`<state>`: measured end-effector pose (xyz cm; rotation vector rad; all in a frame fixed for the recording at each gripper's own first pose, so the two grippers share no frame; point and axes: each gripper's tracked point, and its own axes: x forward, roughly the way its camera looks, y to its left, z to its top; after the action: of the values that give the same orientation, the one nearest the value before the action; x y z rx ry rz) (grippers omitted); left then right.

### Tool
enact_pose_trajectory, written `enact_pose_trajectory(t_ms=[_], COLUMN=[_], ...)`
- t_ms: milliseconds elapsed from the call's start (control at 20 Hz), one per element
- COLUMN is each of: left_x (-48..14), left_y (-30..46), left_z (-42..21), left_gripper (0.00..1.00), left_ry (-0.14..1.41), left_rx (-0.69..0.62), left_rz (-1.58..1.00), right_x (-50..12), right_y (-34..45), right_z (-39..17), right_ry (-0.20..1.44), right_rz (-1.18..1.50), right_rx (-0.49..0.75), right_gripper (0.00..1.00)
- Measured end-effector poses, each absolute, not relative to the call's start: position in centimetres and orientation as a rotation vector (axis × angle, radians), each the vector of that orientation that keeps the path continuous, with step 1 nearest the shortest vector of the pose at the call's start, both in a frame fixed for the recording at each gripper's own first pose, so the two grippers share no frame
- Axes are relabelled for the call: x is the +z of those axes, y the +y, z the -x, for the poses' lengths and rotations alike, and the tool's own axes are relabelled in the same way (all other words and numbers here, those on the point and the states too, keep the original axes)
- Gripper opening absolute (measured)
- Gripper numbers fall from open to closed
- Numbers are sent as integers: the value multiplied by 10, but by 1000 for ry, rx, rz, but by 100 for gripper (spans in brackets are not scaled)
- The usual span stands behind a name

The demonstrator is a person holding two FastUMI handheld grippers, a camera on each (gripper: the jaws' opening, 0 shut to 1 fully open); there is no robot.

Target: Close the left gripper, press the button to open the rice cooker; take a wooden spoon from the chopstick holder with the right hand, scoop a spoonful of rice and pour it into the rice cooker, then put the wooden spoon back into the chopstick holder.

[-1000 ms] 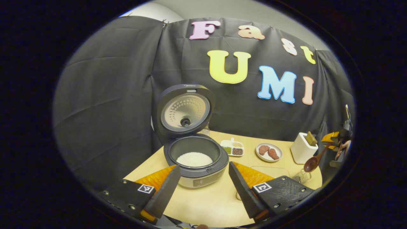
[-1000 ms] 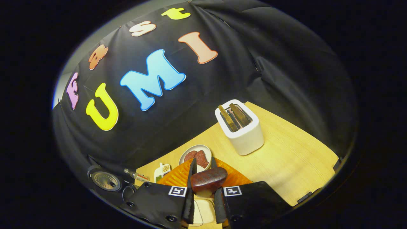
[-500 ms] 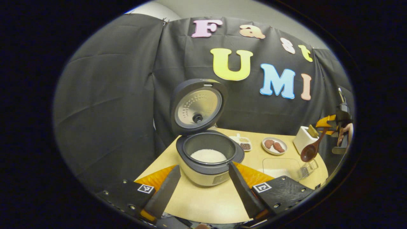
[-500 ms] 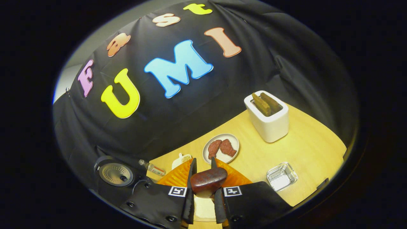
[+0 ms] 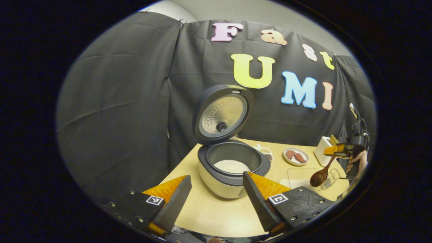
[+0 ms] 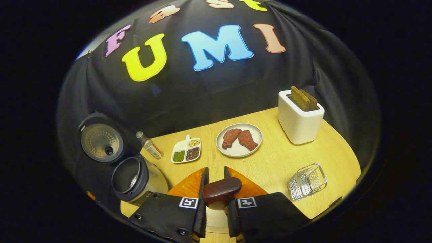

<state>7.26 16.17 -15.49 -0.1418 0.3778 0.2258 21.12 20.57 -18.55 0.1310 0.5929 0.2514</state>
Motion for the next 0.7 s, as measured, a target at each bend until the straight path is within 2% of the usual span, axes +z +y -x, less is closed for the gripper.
enact_pose_trajectory(t_ms=[350, 400, 450, 700], left_x=[-167, -170, -170, -178], left_y=[189, 192, 193, 197], left_z=[-56, -54, -53, -49], left_gripper=[96, 96, 96, 96], left_ry=[388, 389, 388, 388], left_rx=[263, 267, 270, 280], left_rz=[173, 175, 178, 192], right_x=[-226, -230, -237, -251], right_y=[228, 232, 235, 246], right_z=[-198, -196, -194, -191], right_ry=[630, 648, 670, 752], right_rz=[-73, -86, -116, -272], right_rx=[256, 261, 253, 224], right_gripper=[28, 24, 28, 28])
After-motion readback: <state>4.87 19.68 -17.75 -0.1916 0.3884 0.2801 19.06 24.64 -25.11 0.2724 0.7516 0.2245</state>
